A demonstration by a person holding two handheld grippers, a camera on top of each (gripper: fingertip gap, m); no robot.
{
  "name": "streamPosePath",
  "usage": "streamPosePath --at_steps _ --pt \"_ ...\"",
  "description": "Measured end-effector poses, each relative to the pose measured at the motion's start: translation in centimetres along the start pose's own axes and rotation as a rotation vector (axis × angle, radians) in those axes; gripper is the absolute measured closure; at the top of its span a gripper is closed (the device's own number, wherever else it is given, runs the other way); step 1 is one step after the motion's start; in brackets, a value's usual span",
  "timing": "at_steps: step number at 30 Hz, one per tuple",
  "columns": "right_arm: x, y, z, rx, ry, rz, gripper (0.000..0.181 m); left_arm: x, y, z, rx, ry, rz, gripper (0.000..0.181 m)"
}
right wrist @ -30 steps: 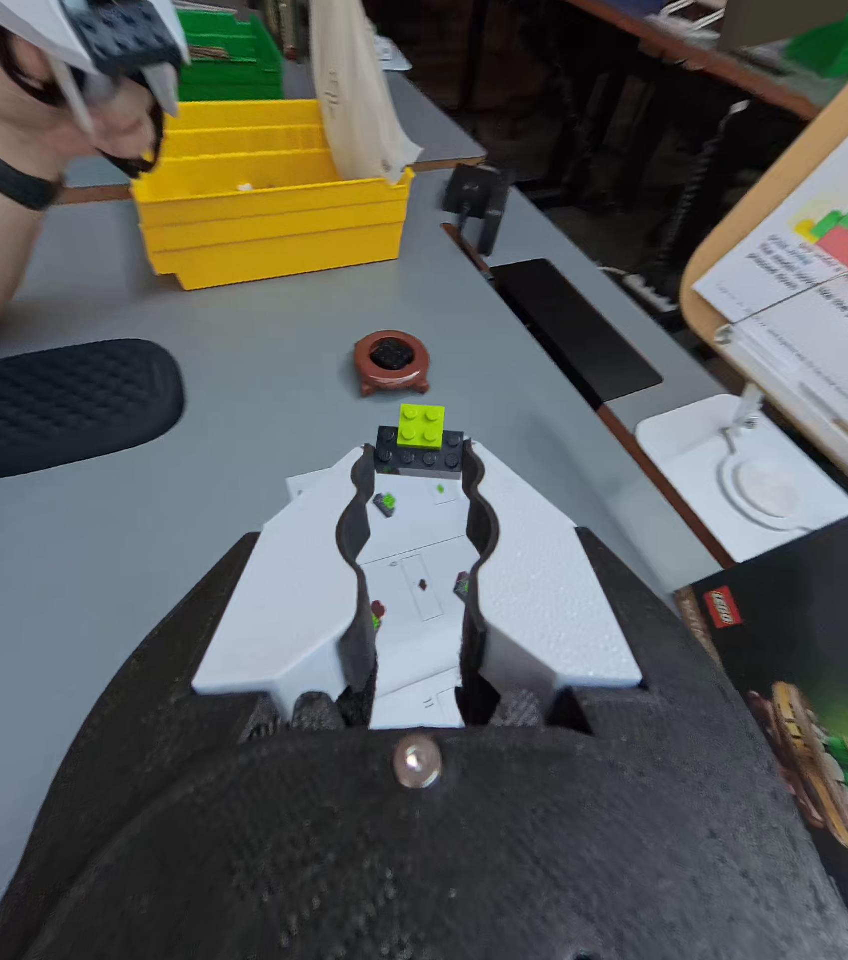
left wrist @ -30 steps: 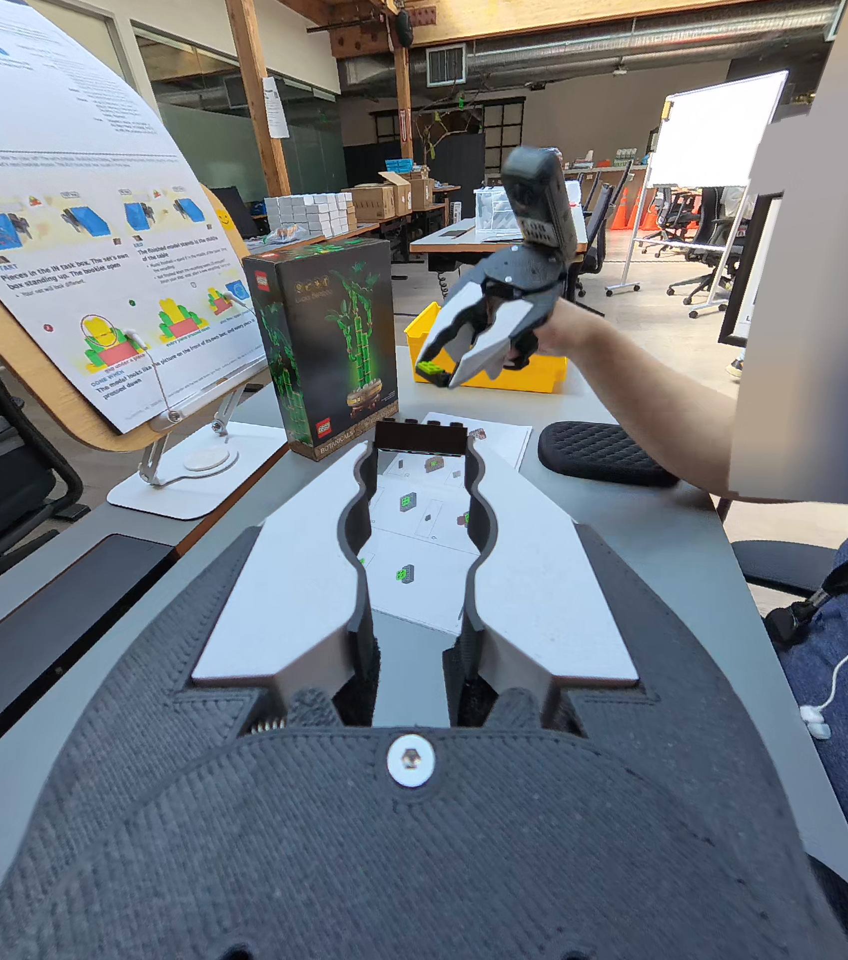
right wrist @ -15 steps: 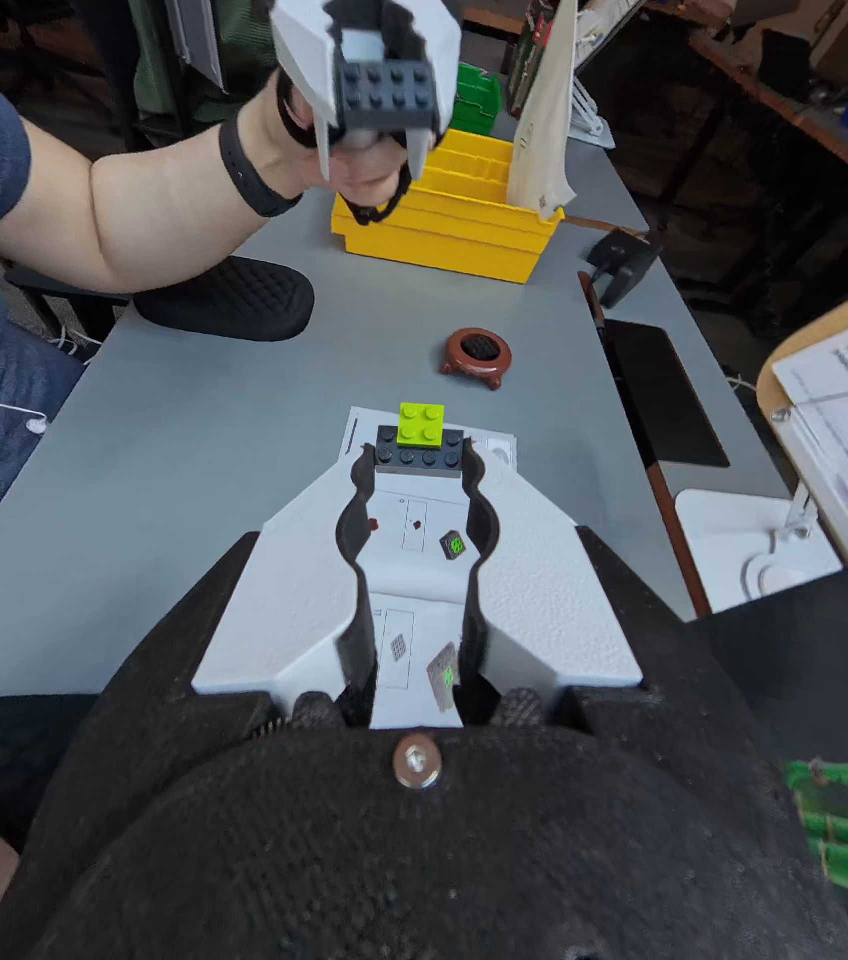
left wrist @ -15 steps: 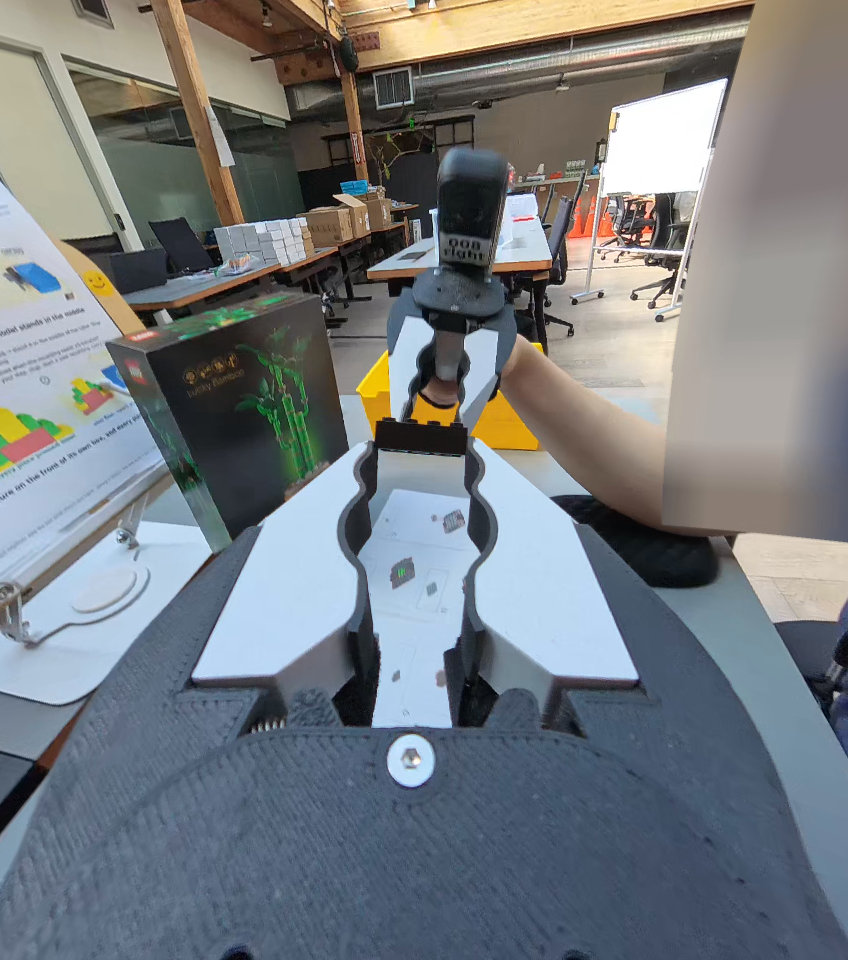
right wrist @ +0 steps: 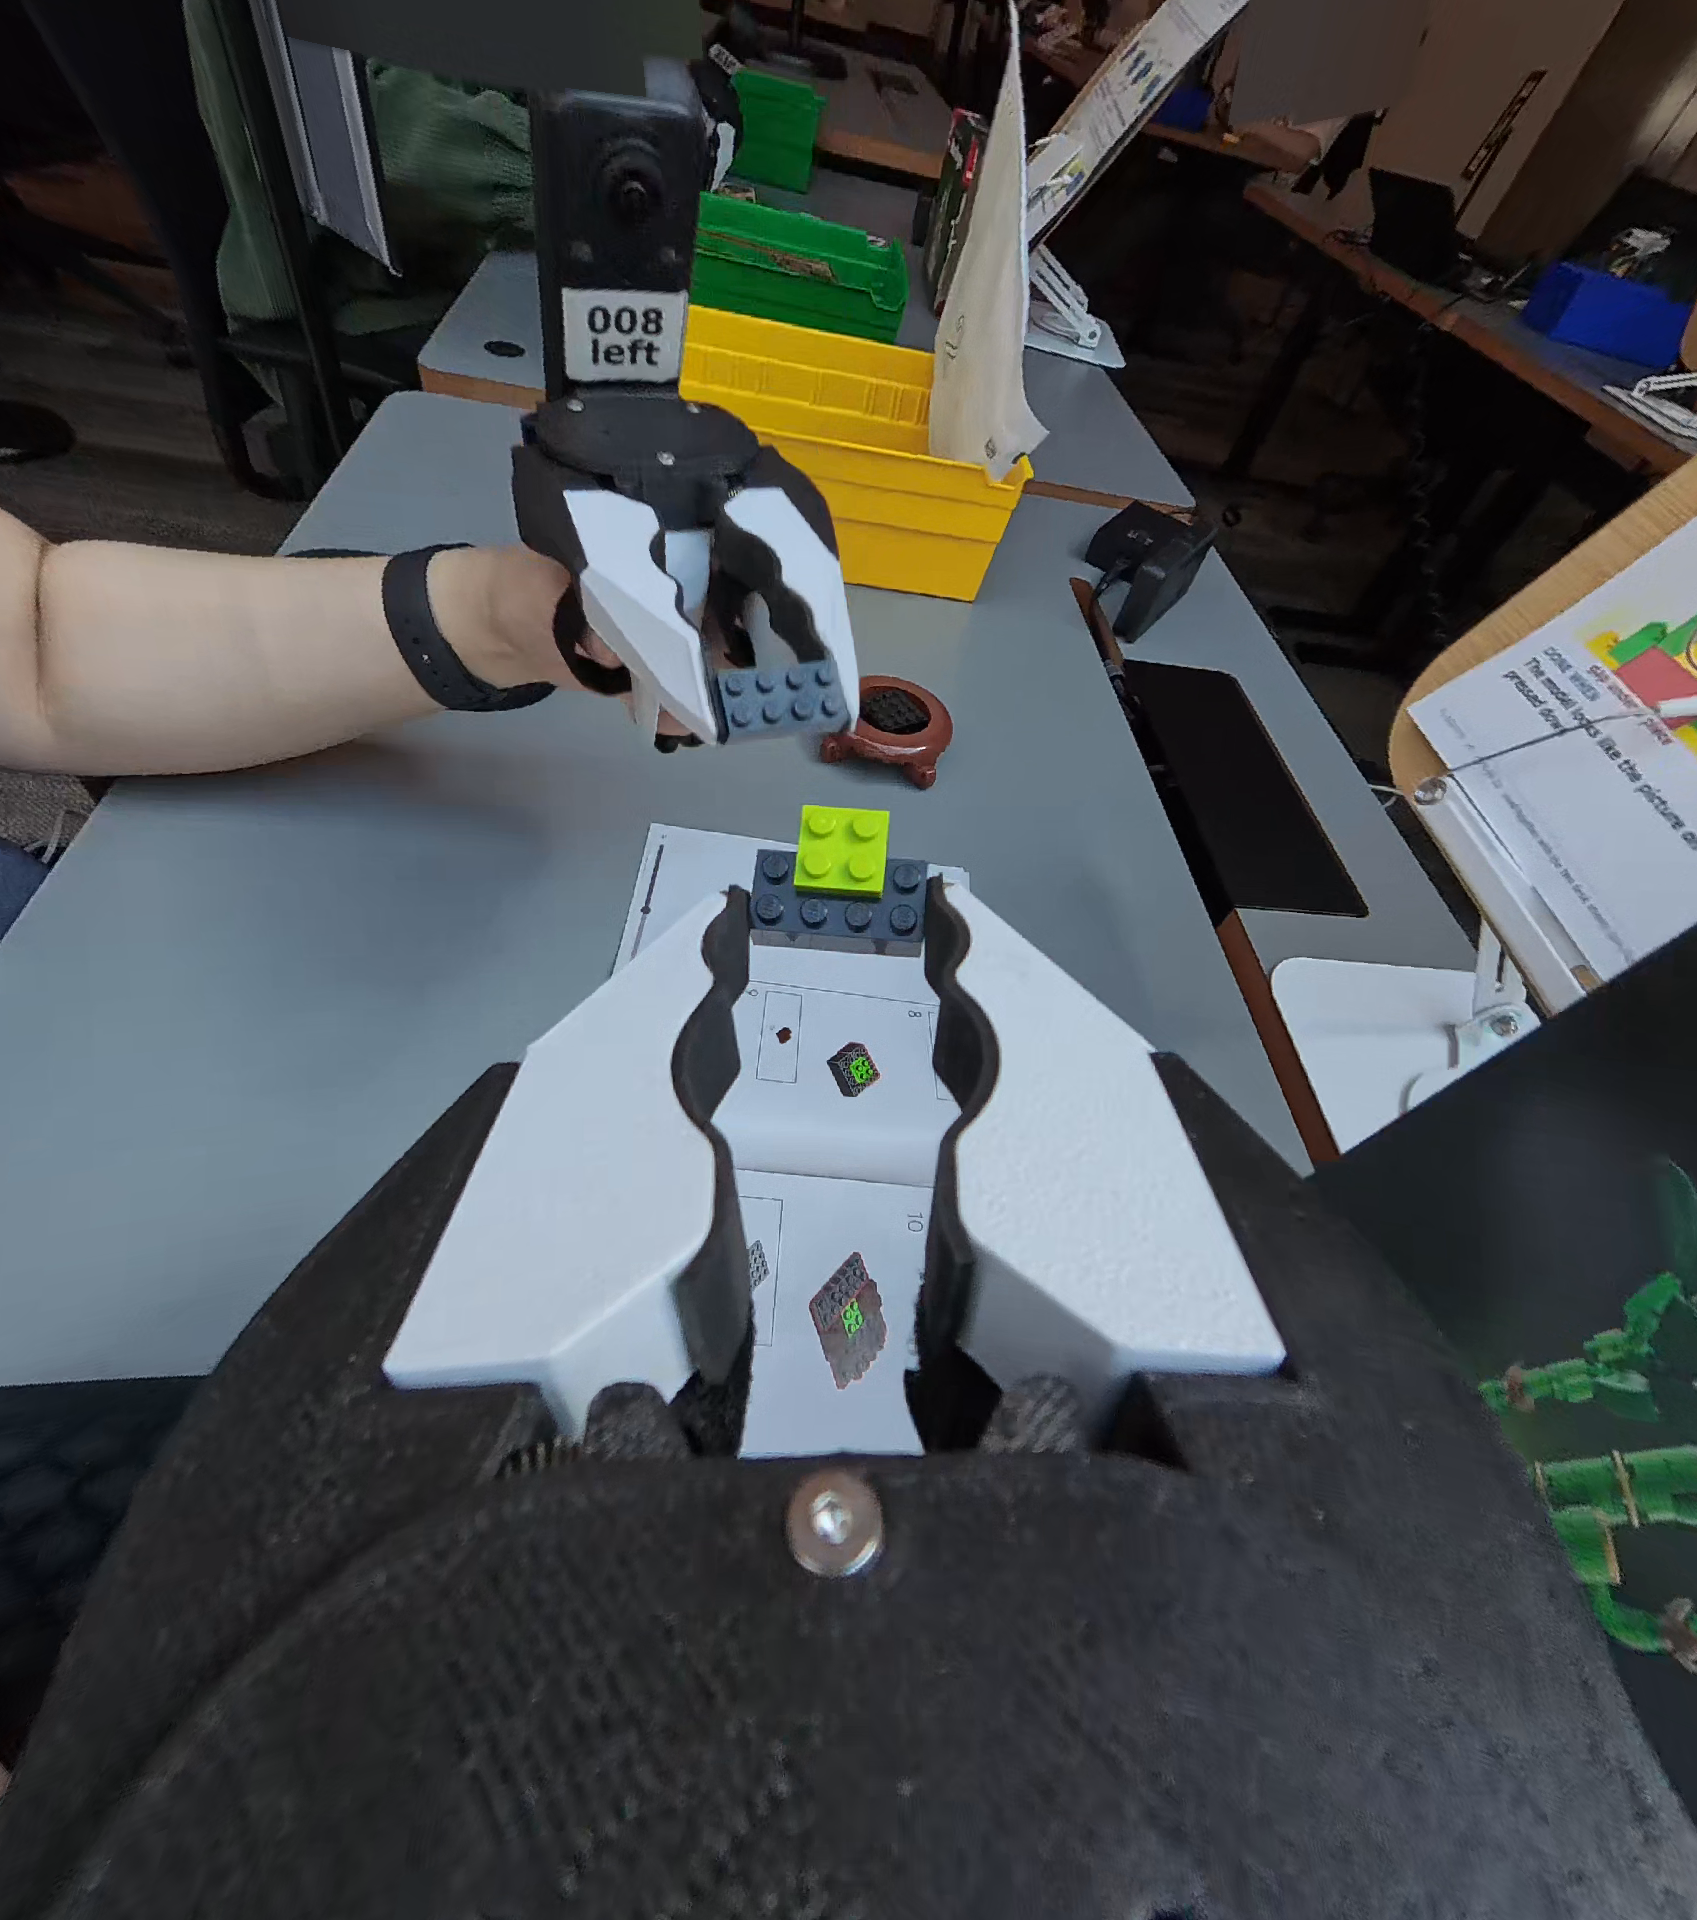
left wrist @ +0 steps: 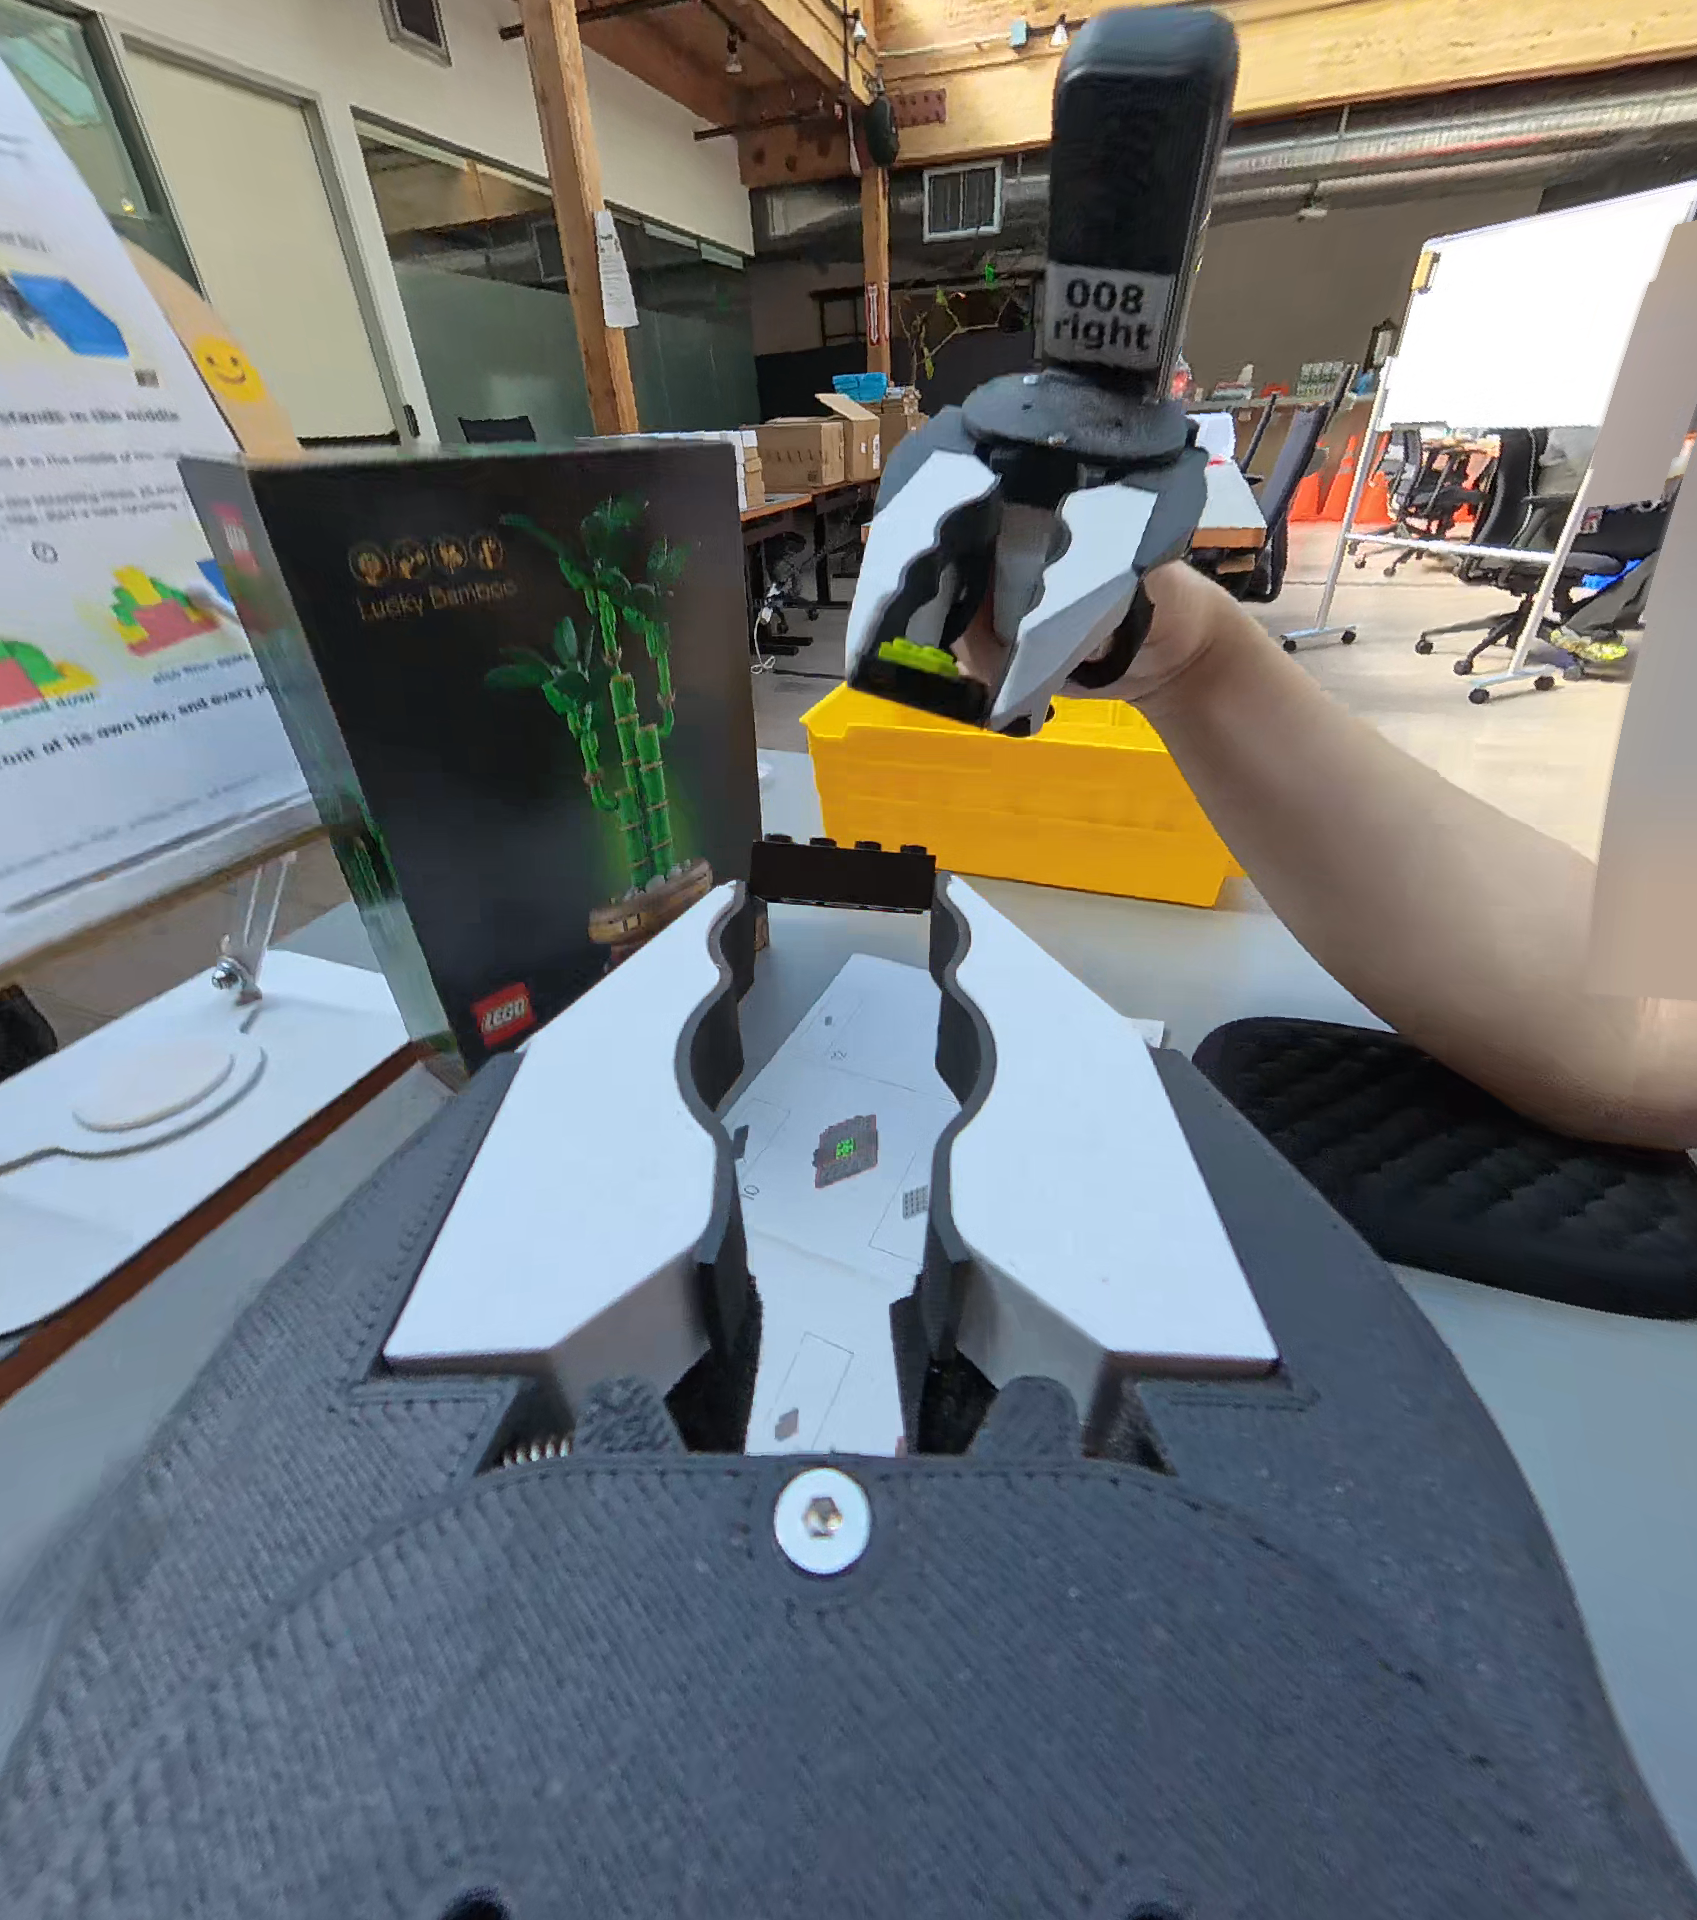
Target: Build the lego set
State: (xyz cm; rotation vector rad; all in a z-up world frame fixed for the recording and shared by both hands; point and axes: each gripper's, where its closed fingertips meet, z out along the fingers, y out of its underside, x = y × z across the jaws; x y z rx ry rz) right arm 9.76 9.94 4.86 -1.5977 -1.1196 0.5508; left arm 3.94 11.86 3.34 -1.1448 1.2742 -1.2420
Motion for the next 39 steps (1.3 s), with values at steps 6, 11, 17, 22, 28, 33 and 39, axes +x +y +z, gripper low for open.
streamPosePath --at_steps 6,11,17,22,28,33,39 --pt "-2.9 -1.4 3.6 -0.079 -0.133 -0.027 0.148 1.3 3.7 -1.8 0.059 -0.014 -0.034 0.149" --pt "-5.2 -0.8 6.5 -0.181 -0.240 -0.032 0.148 2.7 3.7 -1.8 0.105 0.048 -0.049 0.150" --pt "-5.9 -0.1 7.8 -0.237 -0.273 -0.039 0.148 3.0 2.5 -2.4 0.195 0.087 -0.096 0.149" --pt "-5.4 -0.4 7.5 -0.209 -0.259 -0.008 0.148 3.0 1.4 -3.2 0.258 0.105 -0.125 0.149" --pt "-5.6 -0.9 7.6 -0.169 -0.286 -0.001 0.148 3.3 1.2 -3.1 0.265 0.115 -0.138 0.149" --pt "-5.3 -1.1 7.6 -0.152 -0.285 0.016 0.148 3.3 1.0 -3.1 0.286 0.128 -0.171 0.150" --pt "-5.4 -1.1 7.8 -0.154 -0.289 0.023 0.148 3.4 0.6 -3.1 0.316 0.132 -0.189 0.149"
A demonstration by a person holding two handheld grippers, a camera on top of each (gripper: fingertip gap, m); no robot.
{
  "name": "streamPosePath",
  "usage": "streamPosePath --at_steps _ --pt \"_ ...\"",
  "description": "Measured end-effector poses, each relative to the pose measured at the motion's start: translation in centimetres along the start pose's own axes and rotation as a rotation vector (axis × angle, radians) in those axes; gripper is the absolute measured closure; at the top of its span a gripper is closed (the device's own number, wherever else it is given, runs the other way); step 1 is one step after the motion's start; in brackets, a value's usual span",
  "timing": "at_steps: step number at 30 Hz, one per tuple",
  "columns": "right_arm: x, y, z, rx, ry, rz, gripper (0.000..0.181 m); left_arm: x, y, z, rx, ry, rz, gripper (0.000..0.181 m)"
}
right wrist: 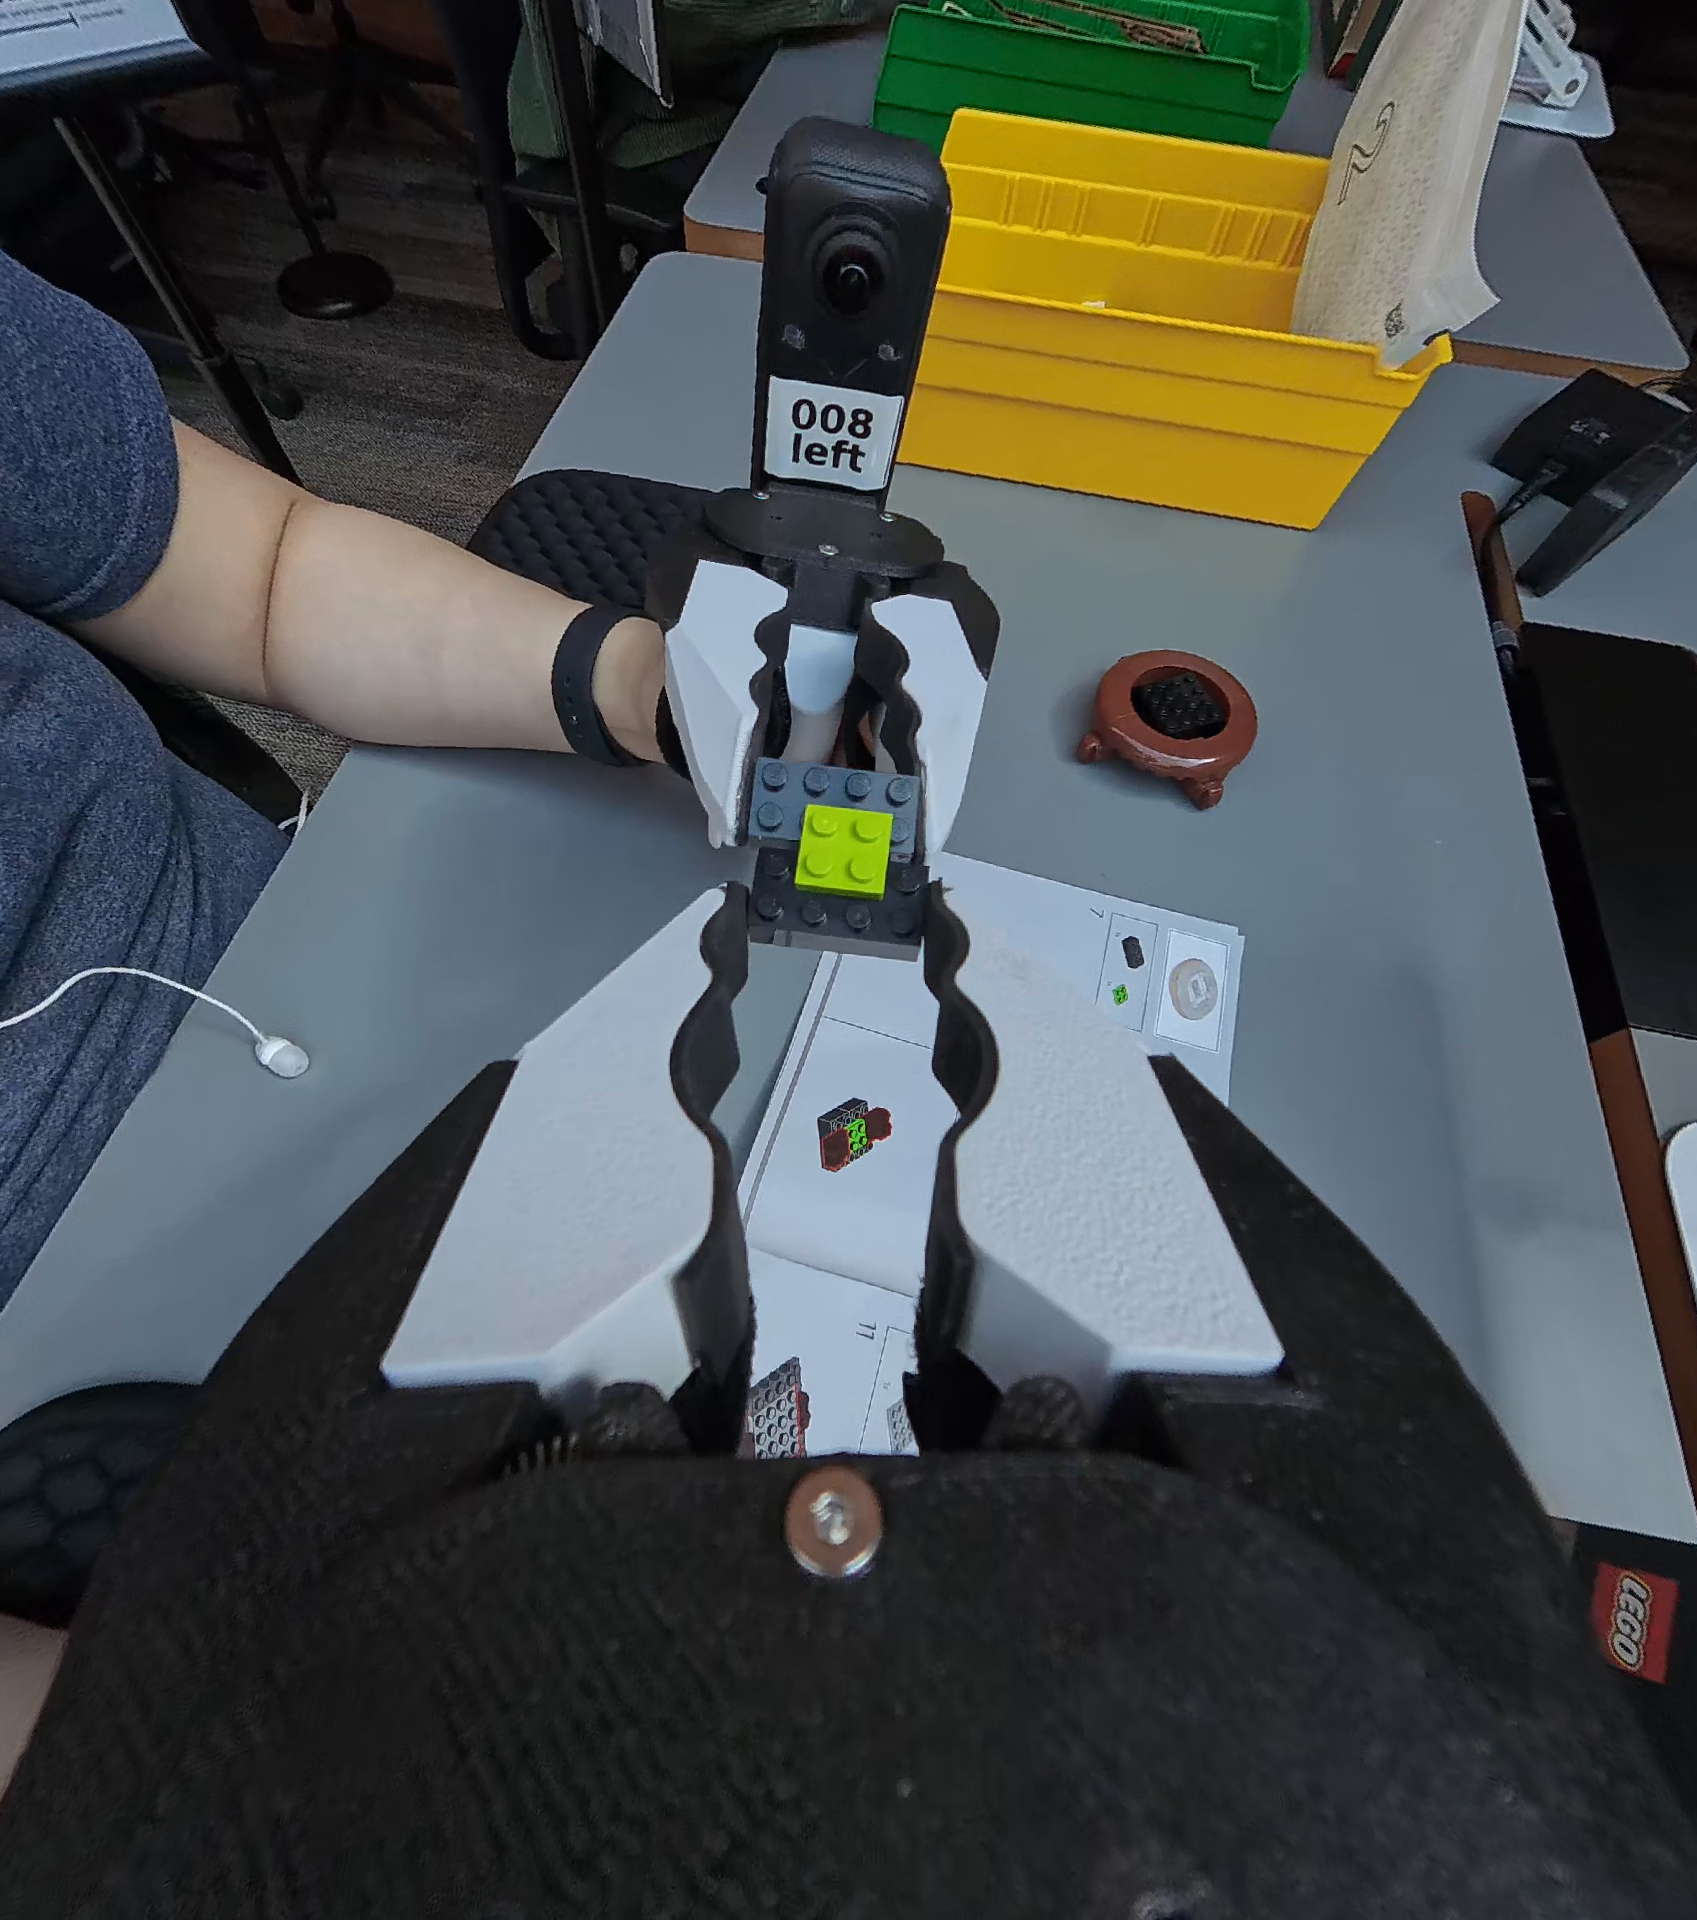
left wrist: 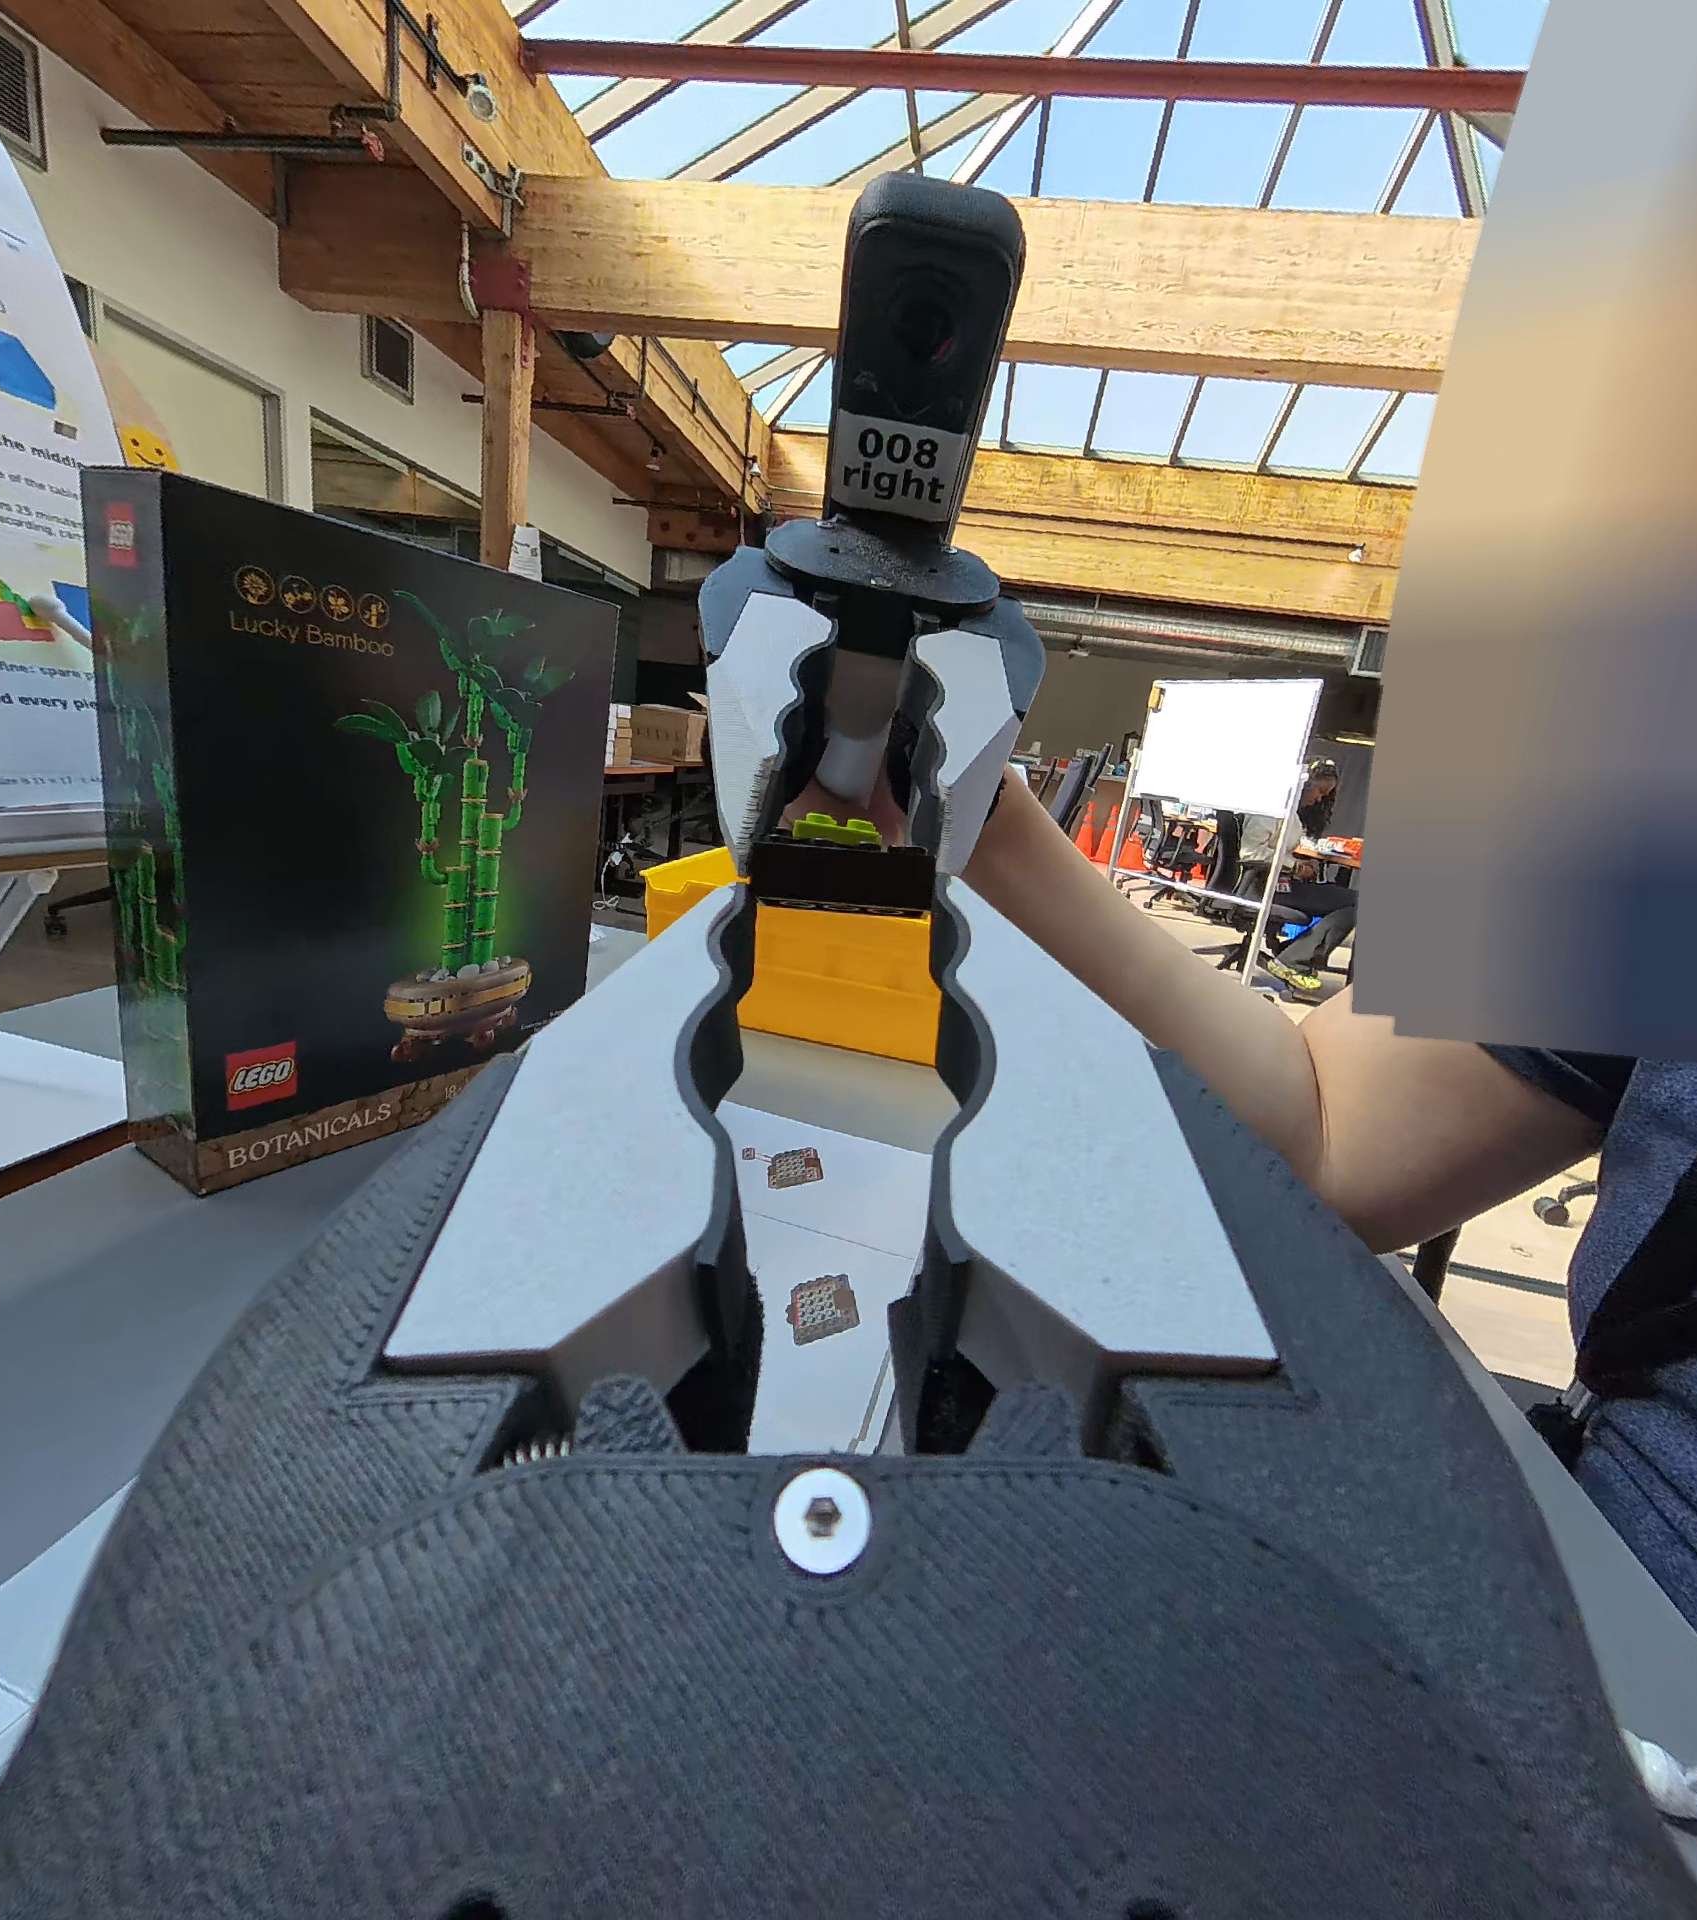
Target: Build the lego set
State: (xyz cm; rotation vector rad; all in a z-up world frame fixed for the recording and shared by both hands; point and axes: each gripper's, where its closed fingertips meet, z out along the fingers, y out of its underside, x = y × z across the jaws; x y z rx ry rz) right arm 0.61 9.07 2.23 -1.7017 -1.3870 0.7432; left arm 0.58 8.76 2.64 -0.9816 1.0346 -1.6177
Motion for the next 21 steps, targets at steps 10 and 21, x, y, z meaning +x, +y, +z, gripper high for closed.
streamPosePath --at_steps 10,21 --pt "-0.50 -0.31 0.43 0.019 -0.040 -0.004 0.148 0.19 -0.13 -0.05 0.009 0.014 -0.010 0.149" --pt "-0.51 -0.41 0.44 0.020 -0.042 0.003 0.148 0.28 -0.30 -0.03 0.017 0.010 -0.007 0.149"
